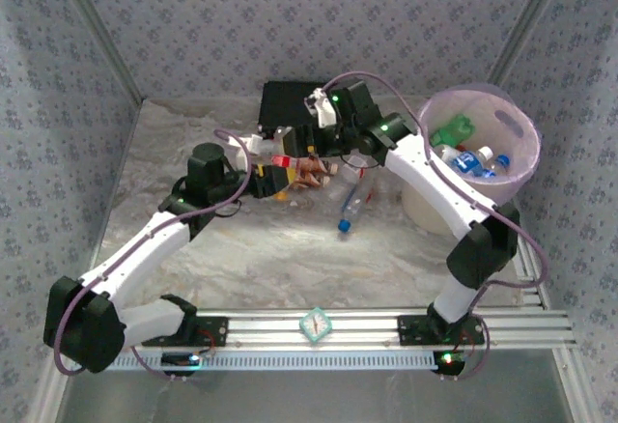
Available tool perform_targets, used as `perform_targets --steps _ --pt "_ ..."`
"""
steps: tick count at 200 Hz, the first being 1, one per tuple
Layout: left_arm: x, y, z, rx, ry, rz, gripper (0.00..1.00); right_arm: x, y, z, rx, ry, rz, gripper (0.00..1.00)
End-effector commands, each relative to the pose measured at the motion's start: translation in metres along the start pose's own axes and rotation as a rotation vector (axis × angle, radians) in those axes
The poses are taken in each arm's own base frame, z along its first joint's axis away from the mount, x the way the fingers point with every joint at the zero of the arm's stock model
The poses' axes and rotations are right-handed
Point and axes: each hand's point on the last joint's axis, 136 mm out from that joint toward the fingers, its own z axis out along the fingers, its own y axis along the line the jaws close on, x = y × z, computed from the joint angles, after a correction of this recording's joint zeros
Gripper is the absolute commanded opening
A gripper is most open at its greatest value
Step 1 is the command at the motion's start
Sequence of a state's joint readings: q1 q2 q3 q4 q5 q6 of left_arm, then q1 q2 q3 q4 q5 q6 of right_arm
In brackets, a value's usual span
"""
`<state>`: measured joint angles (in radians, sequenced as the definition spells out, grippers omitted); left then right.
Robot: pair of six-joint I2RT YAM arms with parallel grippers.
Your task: Put the plastic bottles in the bin
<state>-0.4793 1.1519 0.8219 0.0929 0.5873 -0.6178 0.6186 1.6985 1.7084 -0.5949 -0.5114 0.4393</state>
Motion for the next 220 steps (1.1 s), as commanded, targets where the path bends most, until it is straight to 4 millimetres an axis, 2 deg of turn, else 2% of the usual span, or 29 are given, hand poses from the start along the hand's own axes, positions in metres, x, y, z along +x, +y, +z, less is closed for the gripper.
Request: perform_targets --steps 1,10,21,37,53,59,79,86,101,113,139,158,180,197,220 --pt "-0.023 -0.029 -0.006 0.066 -0.059 0.084 0.14 -0.018 0.021 0.005 -0.094 -0.041 0.001 0.76" --pt "-0.023 -0.03 -0.004 0.066 -0.068 0.089 0.14 -0.018 0.022 0.01 -0.11 -0.041 0.007 0.76" --pt "-0.023 -0.03 -0.003 0.062 -0.068 0.094 0.15 -0.017 0.021 0.012 -0.108 -0.035 0.012 0.7" --pt "-0.022 -0.026 -0.002 0.045 -0.063 0.093 0.16 -0.019 0.019 0.007 -0.088 -0.049 0.007 0.61" --pt "-0.024 -0.025 -0.002 0.035 -0.072 0.092 0.19 -0.022 0.018 0.004 -0.081 -0.058 0.008 0.57" --pt "-0.024 -0.024 -0.001 0.029 -0.076 0.09 0.27 -0.023 0.017 0.003 -0.076 -0.063 0.007 0.56" --pt "-0.026 -0.024 -0.002 0.019 -0.078 0.087 0.66 -0.029 0.017 -0.003 -0.066 -0.078 -0.006 0.53" --pt "-0.026 -0.024 -0.002 0.018 -0.077 0.089 0.76 -0.032 0.018 -0.007 -0.062 -0.088 -0.015 0.52" --pt "-0.025 -0.023 -0.005 -0.002 -0.074 0.095 0.9 -0.042 0.016 -0.021 -0.042 -0.119 -0.032 0.51" --pt "-0.025 -0.023 -0.01 -0.023 -0.076 0.105 0.94 -0.051 0.012 -0.036 -0.001 -0.147 -0.056 0.51" --pt "-0.022 -0.021 -0.022 -0.065 -0.089 0.134 0.96 -0.069 -0.002 -0.09 0.116 -0.238 -0.092 0.51" --pt "-0.018 -0.013 -0.025 -0.104 -0.083 0.14 0.96 -0.079 -0.024 -0.148 0.276 -0.346 -0.101 0.5" --pt "-0.013 -0.008 -0.02 -0.119 -0.044 0.126 0.96 -0.077 -0.053 -0.215 0.412 -0.432 -0.039 0.47" --pt "-0.013 -0.011 -0.015 -0.11 -0.021 0.12 0.96 -0.075 -0.073 -0.267 0.531 -0.531 0.007 0.46" --pt "-0.015 -0.012 -0.012 -0.115 -0.016 0.132 0.96 -0.06 -0.099 -0.322 0.715 -0.574 0.062 0.45"
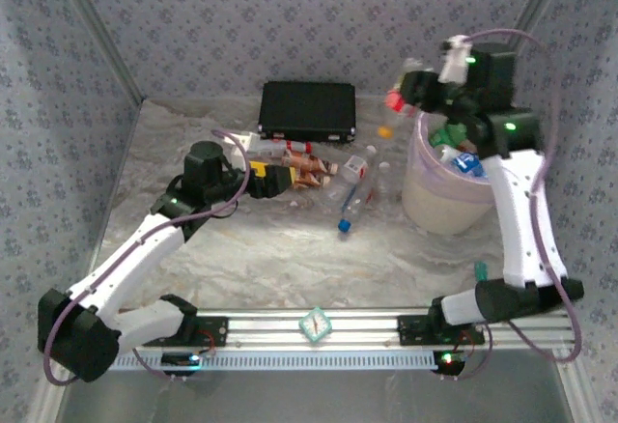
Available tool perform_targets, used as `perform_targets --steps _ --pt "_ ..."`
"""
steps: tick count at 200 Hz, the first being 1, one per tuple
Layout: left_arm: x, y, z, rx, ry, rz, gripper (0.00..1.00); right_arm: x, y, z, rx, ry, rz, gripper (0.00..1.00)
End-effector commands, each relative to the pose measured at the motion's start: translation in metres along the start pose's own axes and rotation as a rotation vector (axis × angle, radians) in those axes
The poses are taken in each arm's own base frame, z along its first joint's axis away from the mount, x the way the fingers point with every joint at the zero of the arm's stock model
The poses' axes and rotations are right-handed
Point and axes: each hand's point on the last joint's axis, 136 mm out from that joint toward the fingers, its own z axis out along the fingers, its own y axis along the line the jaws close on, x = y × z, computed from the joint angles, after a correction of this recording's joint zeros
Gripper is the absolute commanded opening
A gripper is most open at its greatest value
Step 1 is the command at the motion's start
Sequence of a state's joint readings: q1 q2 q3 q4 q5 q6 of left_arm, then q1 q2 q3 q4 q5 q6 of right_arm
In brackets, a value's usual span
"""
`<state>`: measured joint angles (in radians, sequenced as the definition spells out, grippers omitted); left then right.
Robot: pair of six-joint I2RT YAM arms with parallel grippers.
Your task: Put the plastic bottles in the bin
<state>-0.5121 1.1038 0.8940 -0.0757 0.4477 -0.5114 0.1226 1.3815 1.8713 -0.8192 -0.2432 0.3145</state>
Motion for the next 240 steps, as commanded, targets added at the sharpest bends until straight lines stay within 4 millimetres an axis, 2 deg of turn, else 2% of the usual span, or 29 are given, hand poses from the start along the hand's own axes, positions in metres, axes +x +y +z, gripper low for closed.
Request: perform_targets --steps 1,29,48,67,101,119,147,169,206,224,240 --pt "-0.007 -0.009 -0.001 0.002 -0.001 0.04 0.96 -0.006 -0.044 -0.039 0.203 -0.019 -0.02 0.45" --pt "-0.006 -0.004 0.001 -0.025 0.012 0.044 0.96 -0.002 -0.106 -0.07 0.466 0.011 -0.021 0.45" --pt "-0.006 0.0 0.004 -0.037 0.021 0.036 0.96 0.01 -0.14 -0.075 0.588 0.07 -0.006 0.44" --pt "-0.005 0.004 0.01 -0.053 0.037 0.021 0.96 0.021 -0.162 -0.066 0.639 0.126 0.006 0.44" --pt "-0.003 0.008 0.016 -0.063 0.054 -0.005 0.95 0.045 -0.192 -0.027 0.655 0.235 0.035 0.41" --pt "0.0 0.013 0.015 -0.08 0.057 -0.01 0.95 0.063 -0.199 -0.003 0.626 0.294 0.057 0.41" --pt "0.004 0.016 0.011 -0.104 0.066 0.002 0.95 0.089 -0.198 0.033 0.534 0.346 0.12 0.41" --pt "0.005 0.018 0.008 -0.118 0.07 0.01 0.95 0.111 -0.199 0.055 0.48 0.405 0.171 0.42" --pt "0.009 0.021 0.006 -0.131 0.074 0.016 0.95 0.146 -0.211 0.074 0.487 0.513 0.225 0.44" --pt "0.009 0.021 0.006 -0.131 0.074 0.017 0.95 0.15 -0.209 0.08 0.466 0.528 0.233 0.51" --pt "0.008 0.021 0.007 -0.129 0.075 0.016 0.95 0.141 -0.206 0.075 0.475 0.506 0.226 0.64"
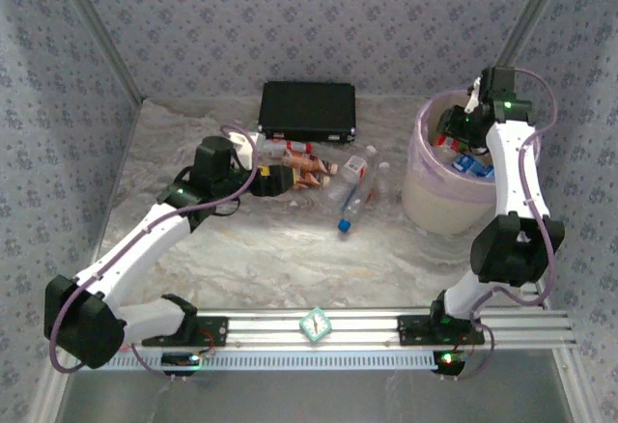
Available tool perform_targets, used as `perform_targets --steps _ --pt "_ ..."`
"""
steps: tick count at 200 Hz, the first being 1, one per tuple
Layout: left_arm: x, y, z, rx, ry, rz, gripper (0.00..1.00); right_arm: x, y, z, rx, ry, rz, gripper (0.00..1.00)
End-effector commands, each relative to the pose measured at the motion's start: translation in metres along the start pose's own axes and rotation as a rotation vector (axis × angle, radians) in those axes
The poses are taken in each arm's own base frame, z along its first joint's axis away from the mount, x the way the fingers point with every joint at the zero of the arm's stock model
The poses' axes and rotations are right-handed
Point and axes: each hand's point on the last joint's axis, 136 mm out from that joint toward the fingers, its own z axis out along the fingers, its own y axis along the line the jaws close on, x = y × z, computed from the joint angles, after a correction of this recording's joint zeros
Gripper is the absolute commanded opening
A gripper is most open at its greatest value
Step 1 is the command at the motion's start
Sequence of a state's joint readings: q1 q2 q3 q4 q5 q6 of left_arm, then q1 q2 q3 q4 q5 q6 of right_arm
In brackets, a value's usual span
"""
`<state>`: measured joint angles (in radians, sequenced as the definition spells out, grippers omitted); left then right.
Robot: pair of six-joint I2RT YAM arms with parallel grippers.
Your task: Put the plastic bottles in the bin
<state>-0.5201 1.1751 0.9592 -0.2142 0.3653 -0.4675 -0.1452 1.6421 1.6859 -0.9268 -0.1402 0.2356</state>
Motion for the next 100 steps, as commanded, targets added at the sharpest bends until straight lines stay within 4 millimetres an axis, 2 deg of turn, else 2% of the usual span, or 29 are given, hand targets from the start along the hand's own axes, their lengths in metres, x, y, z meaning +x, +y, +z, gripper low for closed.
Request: perform_targets --steps 1,37,78,100 --pt "-0.003 -0.003 -0.004 0.0 -0.01 0.026 0.95 0.022 -0.012 0.015 0.047 0.098 0.015 0.65" --pt "-0.002 -0.001 0.001 -0.005 0.0 0.014 0.95 0.005 -0.011 -0.03 0.082 0.013 -0.006 0.78" --pt "0.001 0.005 0.005 -0.026 0.016 0.002 0.95 0.0 -0.012 -0.092 0.122 -0.107 -0.022 0.84" --pt "0.002 0.008 0.007 -0.04 0.018 -0.001 0.95 -0.001 -0.012 -0.111 0.124 -0.151 -0.021 0.85"
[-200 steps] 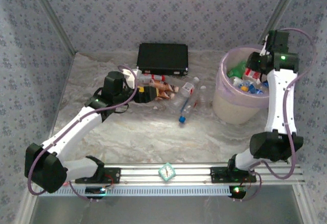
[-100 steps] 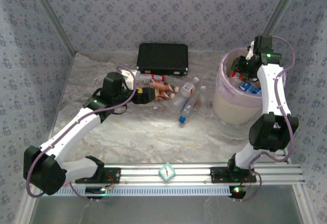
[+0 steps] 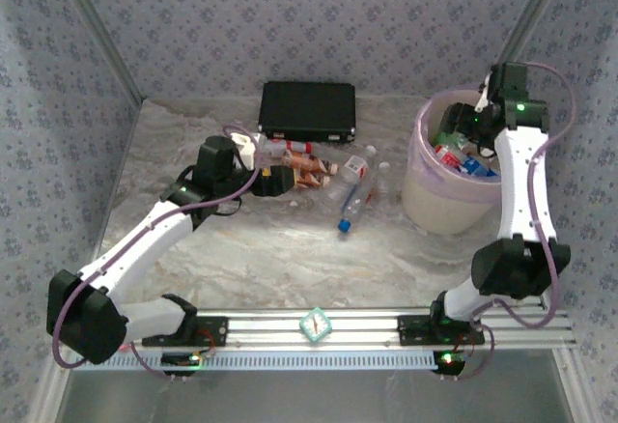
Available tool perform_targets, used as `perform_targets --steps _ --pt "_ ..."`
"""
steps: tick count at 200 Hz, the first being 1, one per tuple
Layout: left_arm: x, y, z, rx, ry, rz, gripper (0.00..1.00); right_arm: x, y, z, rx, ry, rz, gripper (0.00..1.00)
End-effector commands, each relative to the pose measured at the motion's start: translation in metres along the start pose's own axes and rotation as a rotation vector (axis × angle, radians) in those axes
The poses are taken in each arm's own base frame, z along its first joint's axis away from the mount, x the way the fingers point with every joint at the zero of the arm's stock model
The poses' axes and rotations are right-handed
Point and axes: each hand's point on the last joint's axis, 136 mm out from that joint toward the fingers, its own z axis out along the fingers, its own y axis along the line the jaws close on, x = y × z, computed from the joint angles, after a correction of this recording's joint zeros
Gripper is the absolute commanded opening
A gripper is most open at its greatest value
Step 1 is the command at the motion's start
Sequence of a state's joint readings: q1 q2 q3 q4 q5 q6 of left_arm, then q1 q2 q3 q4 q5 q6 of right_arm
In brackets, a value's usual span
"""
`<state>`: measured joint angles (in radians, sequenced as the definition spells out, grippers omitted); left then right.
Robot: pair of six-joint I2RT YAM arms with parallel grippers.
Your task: Put the plastic bottles in the bin
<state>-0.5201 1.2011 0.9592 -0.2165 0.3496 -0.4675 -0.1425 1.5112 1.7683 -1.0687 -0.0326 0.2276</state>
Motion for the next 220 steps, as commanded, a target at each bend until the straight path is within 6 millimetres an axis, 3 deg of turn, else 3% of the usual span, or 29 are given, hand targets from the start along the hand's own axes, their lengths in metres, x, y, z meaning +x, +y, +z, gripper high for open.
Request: perform_targets --steps 1,37,60,104,142,162,188,220 --pt "-0.002 0.0 0.0 -0.014 0.001 0.008 0.95 -0.002 -0.008 -0.037 0.039 -0.059 -0.005 0.85" --pt "0.003 0.014 0.003 -0.084 0.025 -0.01 0.95 -0.005 0.001 -0.058 -0.002 -0.123 -0.01 0.84" --pt "0.008 0.019 0.007 -0.117 0.061 -0.017 0.96 -0.003 -0.001 -0.055 0.002 -0.118 -0.003 0.76" --pt "0.015 0.018 0.011 -0.118 0.081 -0.019 0.96 0.001 -0.001 0.002 0.015 -0.034 -0.021 0.44" --pt "0.014 0.02 0.005 -0.131 0.068 -0.015 0.96 0.02 -0.005 0.063 0.023 0.065 -0.008 0.27" --pt "0.014 0.019 0.006 -0.13 0.069 -0.016 0.96 0.028 0.008 0.081 -0.033 0.105 -0.017 0.26" --pt "0.014 0.02 0.008 -0.129 0.073 -0.019 0.96 0.026 0.013 0.078 -0.054 0.091 -0.009 0.27" --pt "0.016 0.023 0.011 -0.137 0.081 -0.023 0.96 0.014 0.006 0.037 -0.01 0.03 -0.025 0.31"
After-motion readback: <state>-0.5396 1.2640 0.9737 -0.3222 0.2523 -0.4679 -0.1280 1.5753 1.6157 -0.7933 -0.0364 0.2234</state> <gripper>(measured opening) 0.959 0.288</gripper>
